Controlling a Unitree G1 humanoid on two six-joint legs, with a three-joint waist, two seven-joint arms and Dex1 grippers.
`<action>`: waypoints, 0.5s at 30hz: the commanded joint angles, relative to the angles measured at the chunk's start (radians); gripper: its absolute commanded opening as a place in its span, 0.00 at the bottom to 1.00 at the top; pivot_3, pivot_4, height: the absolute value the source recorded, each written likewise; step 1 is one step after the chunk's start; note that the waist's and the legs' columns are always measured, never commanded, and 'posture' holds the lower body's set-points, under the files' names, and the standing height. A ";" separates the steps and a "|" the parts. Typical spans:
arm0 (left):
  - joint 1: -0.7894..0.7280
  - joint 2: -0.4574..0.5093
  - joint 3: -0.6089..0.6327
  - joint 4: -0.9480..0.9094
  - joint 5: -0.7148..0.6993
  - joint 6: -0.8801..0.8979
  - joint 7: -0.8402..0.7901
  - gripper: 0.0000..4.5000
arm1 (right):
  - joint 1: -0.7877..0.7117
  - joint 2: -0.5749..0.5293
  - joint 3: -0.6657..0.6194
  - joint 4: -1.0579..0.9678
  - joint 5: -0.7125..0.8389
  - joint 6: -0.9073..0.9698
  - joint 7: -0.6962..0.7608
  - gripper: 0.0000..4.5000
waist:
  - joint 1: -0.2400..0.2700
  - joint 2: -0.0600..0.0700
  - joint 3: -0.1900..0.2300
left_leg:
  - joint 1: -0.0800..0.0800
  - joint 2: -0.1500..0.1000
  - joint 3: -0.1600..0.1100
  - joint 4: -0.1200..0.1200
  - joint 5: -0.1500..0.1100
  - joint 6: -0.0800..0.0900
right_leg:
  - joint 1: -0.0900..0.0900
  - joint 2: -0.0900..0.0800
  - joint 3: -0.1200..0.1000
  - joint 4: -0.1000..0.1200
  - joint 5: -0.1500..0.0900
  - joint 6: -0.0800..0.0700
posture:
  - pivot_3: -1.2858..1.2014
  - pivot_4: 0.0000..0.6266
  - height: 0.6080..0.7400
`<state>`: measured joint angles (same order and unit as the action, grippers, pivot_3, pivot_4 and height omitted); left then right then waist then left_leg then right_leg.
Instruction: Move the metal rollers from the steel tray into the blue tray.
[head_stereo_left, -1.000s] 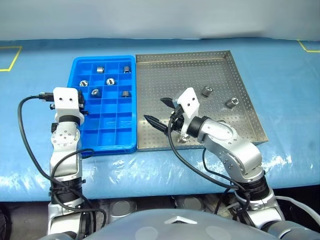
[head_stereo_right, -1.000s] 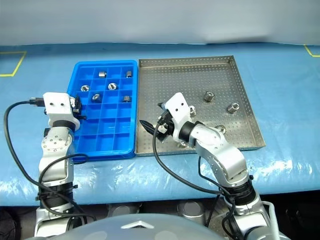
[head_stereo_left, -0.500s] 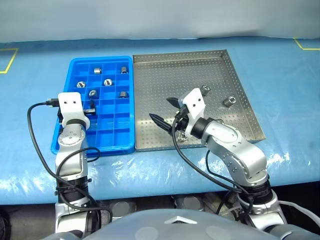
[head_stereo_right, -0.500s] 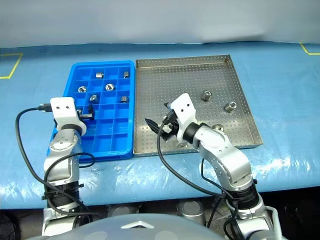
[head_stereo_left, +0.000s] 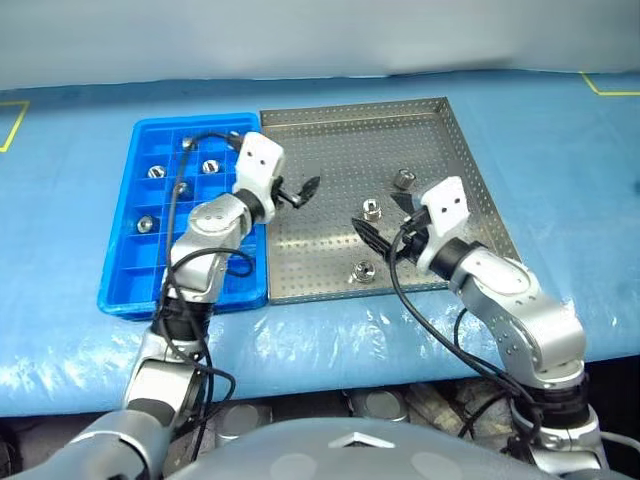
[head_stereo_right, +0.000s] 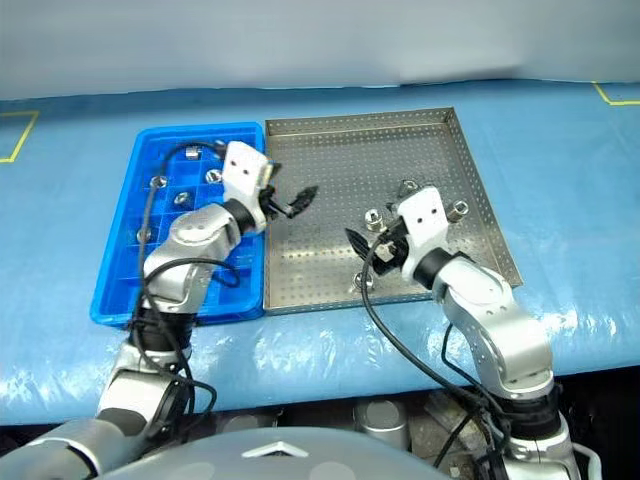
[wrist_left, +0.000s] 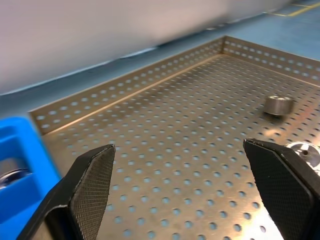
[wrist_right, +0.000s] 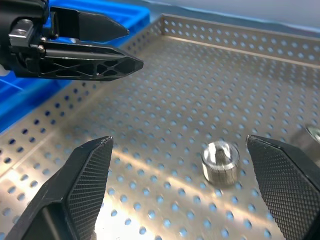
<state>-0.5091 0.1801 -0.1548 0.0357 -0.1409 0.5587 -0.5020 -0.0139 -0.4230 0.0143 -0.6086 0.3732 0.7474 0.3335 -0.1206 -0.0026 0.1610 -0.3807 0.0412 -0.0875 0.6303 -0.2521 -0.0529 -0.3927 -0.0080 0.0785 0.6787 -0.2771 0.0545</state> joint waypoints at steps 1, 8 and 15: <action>-0.077 -0.020 -0.055 0.099 -0.007 -0.089 -0.097 0.99 | 0.055 0.026 -0.033 -0.040 -0.016 -0.071 -0.021 1.00 | -0.013 0.000 0.000 | 0.000 0.000 0.000 0.000 0.000 0.000 | 0.000 0.000 0.000 0.000 0.000 0.000 | 0.42 0.24 1.00; -0.177 -0.076 -0.097 0.299 0.035 -0.170 -0.132 0.99 | 0.131 0.060 -0.036 -0.075 -0.029 -0.095 -0.049 1.00 | -0.071 0.000 0.000 | 0.001 0.000 0.001 0.000 0.000 0.000 | 0.000 0.001 0.002 0.000 0.000 0.001 | 0.39 0.24 1.00; -0.218 -0.106 -0.110 0.403 0.108 -0.174 -0.060 0.99 | 0.139 0.075 -0.045 -0.093 -0.033 -0.094 -0.064 1.00 | -0.123 0.000 0.000 | 0.001 0.000 0.001 0.000 0.000 0.001 | 0.000 0.001 0.003 0.000 -0.002 0.005 | 0.38 0.24 1.00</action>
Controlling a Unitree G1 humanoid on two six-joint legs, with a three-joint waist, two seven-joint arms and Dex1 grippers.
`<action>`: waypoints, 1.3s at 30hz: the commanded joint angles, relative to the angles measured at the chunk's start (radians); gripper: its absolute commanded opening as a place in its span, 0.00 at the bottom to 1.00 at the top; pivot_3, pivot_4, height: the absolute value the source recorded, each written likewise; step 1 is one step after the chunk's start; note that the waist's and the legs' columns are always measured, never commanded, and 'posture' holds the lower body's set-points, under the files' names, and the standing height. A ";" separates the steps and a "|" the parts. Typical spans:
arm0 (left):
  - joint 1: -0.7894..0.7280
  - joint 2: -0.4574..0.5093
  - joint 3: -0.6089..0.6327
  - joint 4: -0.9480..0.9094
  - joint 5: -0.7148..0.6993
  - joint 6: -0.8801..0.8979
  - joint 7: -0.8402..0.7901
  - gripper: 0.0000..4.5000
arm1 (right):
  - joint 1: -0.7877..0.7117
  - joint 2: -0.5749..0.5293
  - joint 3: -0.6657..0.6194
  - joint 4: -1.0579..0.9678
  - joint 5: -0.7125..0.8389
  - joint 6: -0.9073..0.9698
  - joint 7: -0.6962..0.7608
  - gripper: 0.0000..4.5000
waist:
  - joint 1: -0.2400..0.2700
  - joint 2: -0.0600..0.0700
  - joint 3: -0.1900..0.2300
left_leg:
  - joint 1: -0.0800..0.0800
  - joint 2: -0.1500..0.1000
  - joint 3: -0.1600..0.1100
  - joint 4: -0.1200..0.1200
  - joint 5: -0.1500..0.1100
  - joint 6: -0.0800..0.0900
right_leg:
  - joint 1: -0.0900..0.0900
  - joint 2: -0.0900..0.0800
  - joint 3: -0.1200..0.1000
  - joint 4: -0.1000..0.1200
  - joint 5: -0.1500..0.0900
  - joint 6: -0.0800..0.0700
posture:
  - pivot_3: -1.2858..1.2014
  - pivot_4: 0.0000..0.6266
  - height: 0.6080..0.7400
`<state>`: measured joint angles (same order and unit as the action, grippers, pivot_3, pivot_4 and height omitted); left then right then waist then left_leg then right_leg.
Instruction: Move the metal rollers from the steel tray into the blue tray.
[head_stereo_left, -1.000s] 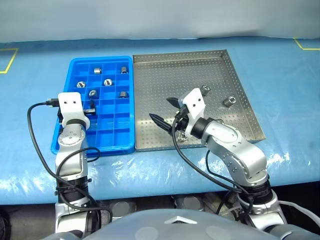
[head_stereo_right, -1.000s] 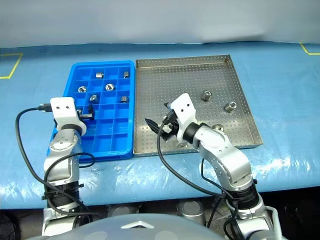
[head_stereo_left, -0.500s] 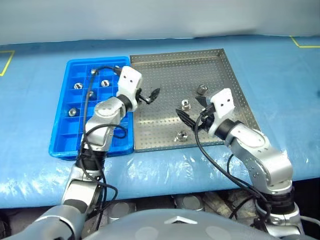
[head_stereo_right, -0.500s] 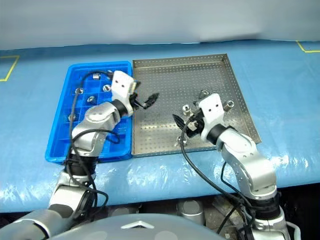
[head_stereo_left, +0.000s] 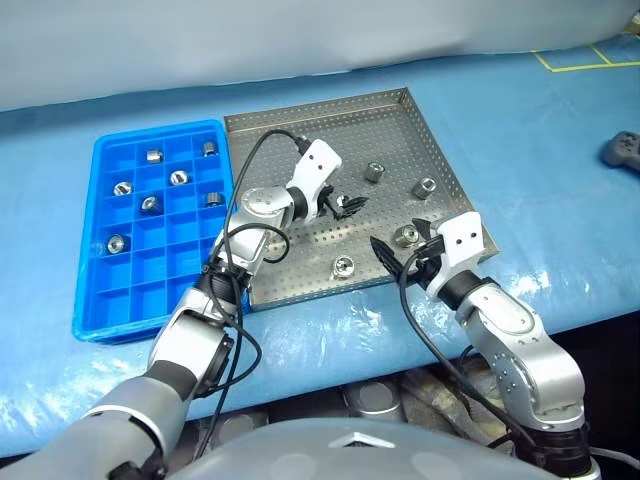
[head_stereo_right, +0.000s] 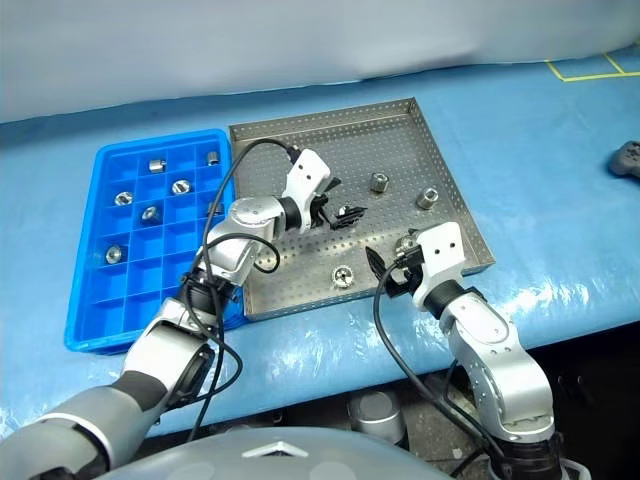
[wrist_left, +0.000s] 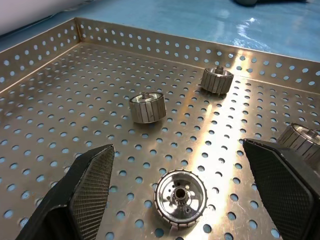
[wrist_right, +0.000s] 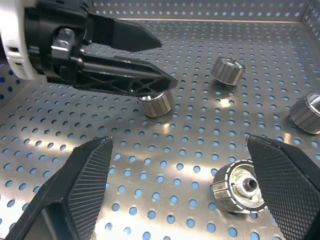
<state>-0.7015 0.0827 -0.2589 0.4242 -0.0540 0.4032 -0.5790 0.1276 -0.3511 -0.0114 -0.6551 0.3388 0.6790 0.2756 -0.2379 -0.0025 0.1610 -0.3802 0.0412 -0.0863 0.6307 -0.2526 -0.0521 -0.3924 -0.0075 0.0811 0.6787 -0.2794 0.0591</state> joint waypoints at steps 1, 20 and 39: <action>-0.025 -0.010 -0.007 0.025 0.025 -0.018 0.015 0.99 | -0.004 0.003 -0.018 -0.047 0.000 -0.025 -0.006 1.00 | -0.011 0.000 0.000 | 0.000 0.000 0.000 0.000 0.000 0.000 | 0.000 0.000 0.000 0.000 0.000 0.000 | 0.38 0.24 1.00; 0.127 0.022 0.104 -0.300 -0.021 0.151 0.089 0.37 | -0.095 0.004 0.043 -0.017 0.002 -0.010 0.016 1.00 | -0.010 0.000 0.000 | 0.000 0.000 0.000 0.000 0.000 0.000 | 0.000 0.000 0.001 0.001 0.000 0.000 | 0.42 0.24 1.00; 0.568 0.084 0.416 -0.906 -0.012 0.212 0.467 0.37 | -0.367 0.054 0.281 0.112 0.004 -0.016 0.164 1.00 | 0.111 -0.001 0.000 | 0.001 0.001 -0.001 0.000 0.000 -0.001 | 0.000 0.000 0.000 0.001 0.003 -0.004 | 0.50 0.24 1.00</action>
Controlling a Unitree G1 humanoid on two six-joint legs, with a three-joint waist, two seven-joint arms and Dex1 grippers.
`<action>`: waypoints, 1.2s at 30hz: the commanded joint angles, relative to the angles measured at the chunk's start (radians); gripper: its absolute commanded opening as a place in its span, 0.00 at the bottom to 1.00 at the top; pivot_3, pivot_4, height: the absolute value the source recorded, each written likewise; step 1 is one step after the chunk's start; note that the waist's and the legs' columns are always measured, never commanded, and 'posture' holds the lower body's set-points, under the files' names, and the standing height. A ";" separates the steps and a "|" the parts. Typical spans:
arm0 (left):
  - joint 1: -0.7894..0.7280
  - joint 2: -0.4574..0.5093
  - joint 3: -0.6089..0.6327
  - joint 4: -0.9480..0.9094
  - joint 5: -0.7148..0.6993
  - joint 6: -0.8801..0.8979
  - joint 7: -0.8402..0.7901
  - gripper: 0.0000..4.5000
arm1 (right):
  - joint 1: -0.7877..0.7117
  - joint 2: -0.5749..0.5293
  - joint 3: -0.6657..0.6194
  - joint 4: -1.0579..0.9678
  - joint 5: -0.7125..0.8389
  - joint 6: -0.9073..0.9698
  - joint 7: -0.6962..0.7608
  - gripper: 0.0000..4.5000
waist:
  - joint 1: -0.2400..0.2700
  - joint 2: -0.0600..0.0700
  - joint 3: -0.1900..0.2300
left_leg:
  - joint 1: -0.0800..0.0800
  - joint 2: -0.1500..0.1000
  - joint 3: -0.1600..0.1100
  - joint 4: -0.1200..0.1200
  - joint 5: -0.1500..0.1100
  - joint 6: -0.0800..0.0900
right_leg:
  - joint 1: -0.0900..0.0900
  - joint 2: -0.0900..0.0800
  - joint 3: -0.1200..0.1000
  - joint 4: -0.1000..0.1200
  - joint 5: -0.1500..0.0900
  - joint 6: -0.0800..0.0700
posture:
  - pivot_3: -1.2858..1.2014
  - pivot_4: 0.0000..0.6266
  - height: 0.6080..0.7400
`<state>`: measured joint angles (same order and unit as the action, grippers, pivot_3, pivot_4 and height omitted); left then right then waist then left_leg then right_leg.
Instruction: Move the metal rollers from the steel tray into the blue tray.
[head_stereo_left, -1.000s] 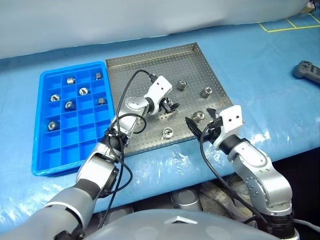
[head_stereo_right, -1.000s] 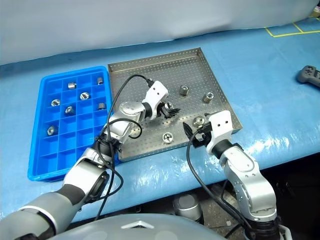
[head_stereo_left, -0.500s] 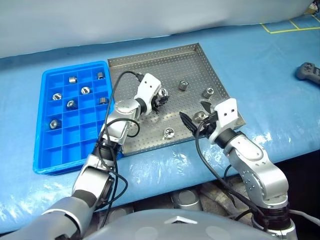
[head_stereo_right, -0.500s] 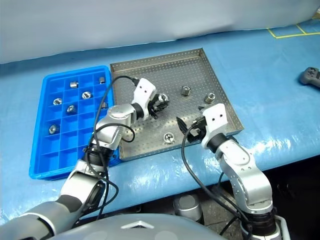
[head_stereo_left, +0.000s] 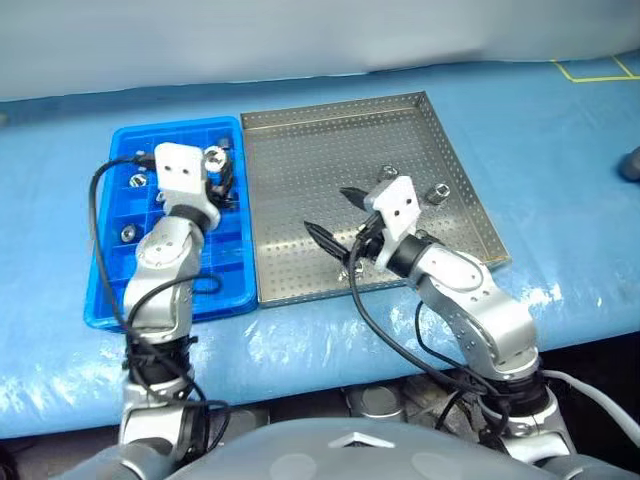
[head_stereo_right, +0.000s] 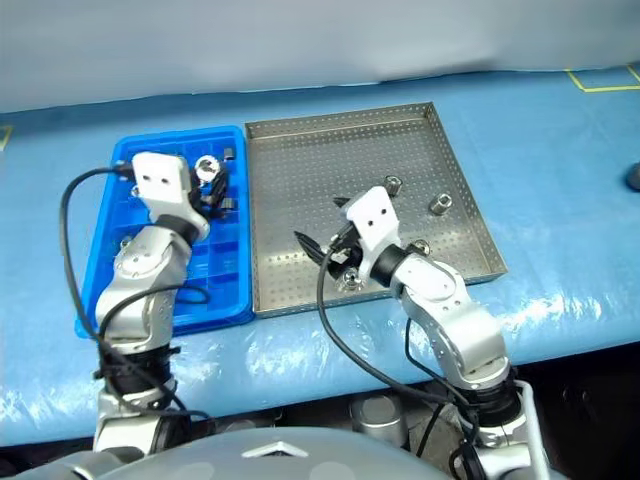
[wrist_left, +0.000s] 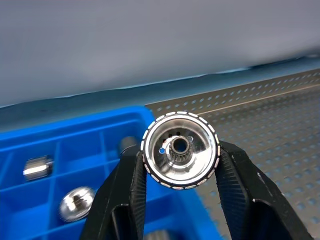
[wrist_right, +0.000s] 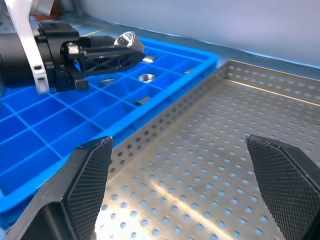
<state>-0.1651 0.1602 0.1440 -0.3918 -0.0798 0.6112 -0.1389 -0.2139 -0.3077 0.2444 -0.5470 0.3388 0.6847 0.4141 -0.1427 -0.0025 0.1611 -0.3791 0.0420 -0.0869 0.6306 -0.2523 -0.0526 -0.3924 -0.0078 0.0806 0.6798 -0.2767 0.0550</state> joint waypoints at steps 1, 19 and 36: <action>0.061 0.008 0.017 -0.110 0.021 0.012 0.040 0.37 | -0.035 0.013 0.037 0.013 0.003 -0.025 0.036 1.00 | 0.025 -0.001 0.000 | 0.000 0.000 -0.001 0.000 0.000 0.000 | 0.000 0.000 -0.001 0.000 0.000 0.000 | 0.50 0.24 1.00; 0.317 0.008 0.029 -0.290 0.057 0.206 0.117 0.37 | -0.042 0.027 0.060 0.028 0.001 -0.027 0.069 1.00 | 0.074 -0.001 0.000 | 0.000 0.000 0.000 0.000 0.000 0.000 | 0.000 0.000 -0.002 0.000 0.000 0.000 | 0.51 0.24 1.00; 0.125 0.070 -0.065 -0.216 -0.075 0.185 -0.074 0.99 | 0.036 -0.092 -0.032 -0.048 0.046 0.002 0.113 1.00 | 0.068 -0.001 0.000 | 0.000 0.000 0.000 0.000 0.000 -0.001 | 0.000 0.000 -0.002 -0.001 0.000 0.000 | 0.48 0.24 1.00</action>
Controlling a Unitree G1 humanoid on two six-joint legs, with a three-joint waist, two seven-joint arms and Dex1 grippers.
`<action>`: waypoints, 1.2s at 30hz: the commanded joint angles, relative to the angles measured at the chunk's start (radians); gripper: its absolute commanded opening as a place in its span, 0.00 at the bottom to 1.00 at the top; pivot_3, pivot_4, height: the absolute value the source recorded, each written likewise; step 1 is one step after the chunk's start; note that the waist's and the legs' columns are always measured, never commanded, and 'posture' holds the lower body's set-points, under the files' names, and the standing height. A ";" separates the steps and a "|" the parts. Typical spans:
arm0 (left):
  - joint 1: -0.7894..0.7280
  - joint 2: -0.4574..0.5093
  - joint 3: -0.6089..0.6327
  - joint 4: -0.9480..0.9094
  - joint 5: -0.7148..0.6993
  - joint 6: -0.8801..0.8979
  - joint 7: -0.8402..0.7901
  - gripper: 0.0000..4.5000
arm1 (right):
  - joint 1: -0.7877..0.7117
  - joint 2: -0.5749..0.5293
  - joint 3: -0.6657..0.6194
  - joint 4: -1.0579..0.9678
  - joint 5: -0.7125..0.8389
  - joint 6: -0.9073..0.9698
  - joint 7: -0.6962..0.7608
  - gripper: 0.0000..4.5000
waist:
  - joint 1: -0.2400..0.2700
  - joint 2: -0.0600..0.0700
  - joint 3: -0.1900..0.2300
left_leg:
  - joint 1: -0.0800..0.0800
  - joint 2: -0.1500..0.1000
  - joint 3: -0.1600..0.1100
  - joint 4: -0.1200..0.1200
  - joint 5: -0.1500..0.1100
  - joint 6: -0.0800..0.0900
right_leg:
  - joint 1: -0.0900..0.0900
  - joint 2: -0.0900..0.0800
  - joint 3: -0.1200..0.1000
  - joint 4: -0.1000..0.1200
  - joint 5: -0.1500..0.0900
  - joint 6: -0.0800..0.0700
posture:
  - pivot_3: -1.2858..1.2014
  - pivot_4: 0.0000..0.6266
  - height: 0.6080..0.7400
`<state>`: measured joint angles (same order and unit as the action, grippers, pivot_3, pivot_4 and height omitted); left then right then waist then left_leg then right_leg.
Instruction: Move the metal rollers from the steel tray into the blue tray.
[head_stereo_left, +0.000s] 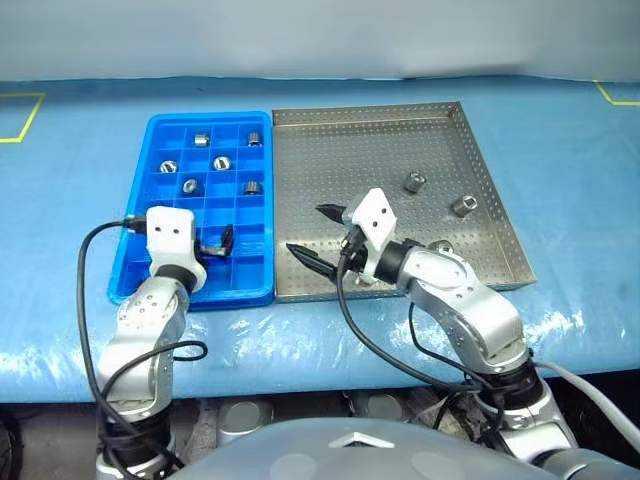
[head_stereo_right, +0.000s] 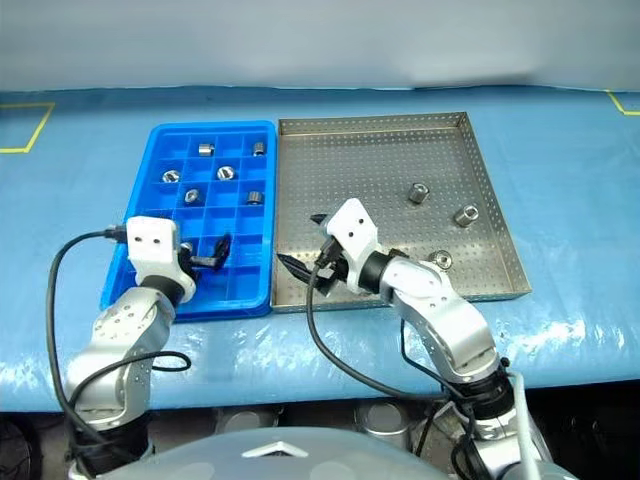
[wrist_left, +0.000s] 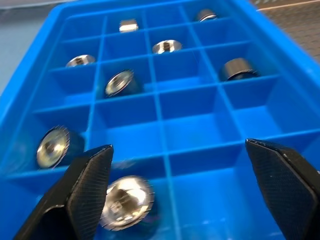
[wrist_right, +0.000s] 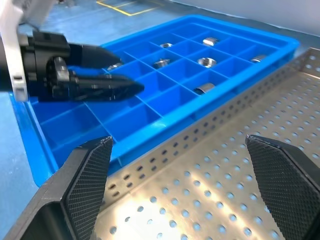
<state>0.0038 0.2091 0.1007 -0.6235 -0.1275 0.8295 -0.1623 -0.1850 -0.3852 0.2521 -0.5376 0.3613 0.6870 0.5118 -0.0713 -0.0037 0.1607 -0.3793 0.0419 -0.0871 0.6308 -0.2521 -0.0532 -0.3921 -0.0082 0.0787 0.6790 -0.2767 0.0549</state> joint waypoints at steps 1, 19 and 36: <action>-0.065 0.031 -0.031 0.031 -0.035 -0.038 -0.069 0.99 | 0.014 -0.023 -0.049 -0.062 0.028 0.001 0.016 1.00 | -0.006 0.000 0.000 | 0.000 0.000 0.000 0.000 0.000 0.000 | 0.000 0.000 0.000 0.000 0.000 0.000 | 0.48 0.24 1.00; -0.574 0.293 -0.495 0.649 0.068 -0.616 -0.766 0.99 | 0.230 -0.111 -0.256 -0.201 0.048 0.037 -0.067 1.00 | -0.076 0.000 0.000 | -0.001 0.000 0.001 -0.001 0.000 0.000 | -0.001 0.001 0.001 -0.001 0.000 0.000 | 0.41 0.24 1.00; -0.766 0.259 -0.740 0.982 0.305 -1.119 -1.099 0.99 | 0.299 -0.067 -0.269 -0.263 0.046 0.032 -0.164 1.00 | -0.187 0.000 0.000 | -0.001 0.000 0.002 -0.001 -0.002 0.003 | -0.001 0.001 0.004 -0.002 -0.003 0.005 | 0.38 0.24 1.00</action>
<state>-0.7431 0.4758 -0.6355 0.3548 0.1586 -0.2484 -1.2503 0.1147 -0.4590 -0.0037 -0.7560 0.4028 0.7305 0.3568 -0.2587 -0.0035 0.1609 -0.3804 0.0420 -0.0853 0.6303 -0.2538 -0.0502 -0.3929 -0.0067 0.0826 0.6774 -0.2798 0.0600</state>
